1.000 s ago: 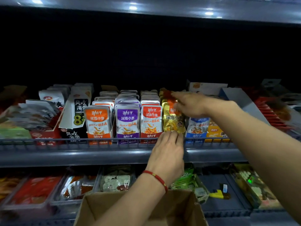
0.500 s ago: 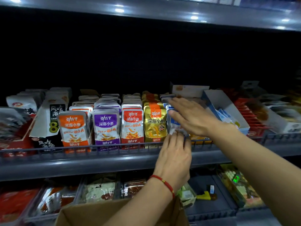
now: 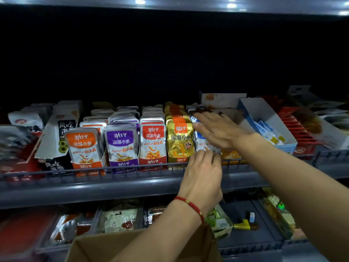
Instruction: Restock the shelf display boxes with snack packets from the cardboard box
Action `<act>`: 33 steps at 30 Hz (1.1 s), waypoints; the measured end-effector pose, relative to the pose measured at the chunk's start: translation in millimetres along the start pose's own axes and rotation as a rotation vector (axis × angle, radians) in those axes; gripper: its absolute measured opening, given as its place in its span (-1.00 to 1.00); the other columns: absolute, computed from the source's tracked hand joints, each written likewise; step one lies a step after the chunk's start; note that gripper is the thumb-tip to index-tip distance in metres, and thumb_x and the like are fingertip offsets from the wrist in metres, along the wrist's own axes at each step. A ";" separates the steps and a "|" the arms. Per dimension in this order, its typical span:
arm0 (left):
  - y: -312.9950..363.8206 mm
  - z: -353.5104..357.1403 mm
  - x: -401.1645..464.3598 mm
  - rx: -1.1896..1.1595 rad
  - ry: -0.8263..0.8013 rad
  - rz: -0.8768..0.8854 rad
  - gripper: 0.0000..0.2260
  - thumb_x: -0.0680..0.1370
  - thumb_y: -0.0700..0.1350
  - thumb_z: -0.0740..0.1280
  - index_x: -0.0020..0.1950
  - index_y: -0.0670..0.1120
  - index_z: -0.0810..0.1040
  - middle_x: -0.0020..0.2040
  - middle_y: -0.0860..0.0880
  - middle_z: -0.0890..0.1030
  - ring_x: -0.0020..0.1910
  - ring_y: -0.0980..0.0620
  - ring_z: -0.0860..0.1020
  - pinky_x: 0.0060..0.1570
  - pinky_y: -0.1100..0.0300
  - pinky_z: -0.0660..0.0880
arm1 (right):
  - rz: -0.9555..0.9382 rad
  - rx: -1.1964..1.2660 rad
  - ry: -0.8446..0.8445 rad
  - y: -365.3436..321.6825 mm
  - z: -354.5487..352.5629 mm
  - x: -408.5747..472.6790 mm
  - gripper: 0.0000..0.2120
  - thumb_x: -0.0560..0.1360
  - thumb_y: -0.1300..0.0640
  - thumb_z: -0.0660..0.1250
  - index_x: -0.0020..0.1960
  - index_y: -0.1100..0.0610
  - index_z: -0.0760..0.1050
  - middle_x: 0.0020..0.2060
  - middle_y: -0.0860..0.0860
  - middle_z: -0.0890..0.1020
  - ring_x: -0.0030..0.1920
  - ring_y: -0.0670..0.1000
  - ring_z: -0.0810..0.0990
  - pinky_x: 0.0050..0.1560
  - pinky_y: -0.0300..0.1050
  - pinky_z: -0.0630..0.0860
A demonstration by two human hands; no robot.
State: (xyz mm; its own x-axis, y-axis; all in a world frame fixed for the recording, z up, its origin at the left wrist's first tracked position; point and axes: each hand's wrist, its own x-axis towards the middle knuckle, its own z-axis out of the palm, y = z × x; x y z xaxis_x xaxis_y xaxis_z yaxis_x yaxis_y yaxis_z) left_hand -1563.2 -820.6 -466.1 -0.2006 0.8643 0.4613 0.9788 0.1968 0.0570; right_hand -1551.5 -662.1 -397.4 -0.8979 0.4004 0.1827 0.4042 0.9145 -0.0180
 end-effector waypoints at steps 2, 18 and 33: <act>0.4 -0.5 1.7 -0.012 0.016 -0.017 -0.41 0.33 -0.25 0.45 0.37 -0.22 0.48 0.22 -0.16 0.52 0.20 -0.14 0.45 0.31 -0.01 0.43 | -0.005 0.004 -0.007 1.2 -0.6 0.0 -0.44 0.72 -0.18 -0.16 0.66 -0.01 -0.04 0.63 0.00 0.13 0.62 0.03 0.06 0.59 0.19 -0.05; 5.1 -9.7 2.5 0.017 -0.042 -0.038 -0.39 0.43 -0.24 0.38 0.48 -0.24 0.35 0.30 -0.14 0.40 0.29 -0.13 0.36 0.38 0.00 0.32 | -0.067 -0.061 0.057 3.8 5.3 5.8 -0.44 0.72 -0.15 -0.10 0.65 0.03 0.00 0.60 0.00 0.19 0.59 0.04 0.14 0.56 0.19 0.03; -10.3 -32.4 -43.9 -0.167 0.054 -0.066 -0.61 0.54 -0.18 0.27 0.38 -0.11 0.48 0.25 -0.02 0.46 0.30 0.00 0.37 0.35 0.07 0.41 | 0.002 0.307 0.340 10.6 -11.3 -32.7 -0.53 0.73 -0.08 0.02 0.60 0.02 0.22 0.56 0.05 0.32 0.56 0.05 0.22 0.44 -0.10 0.12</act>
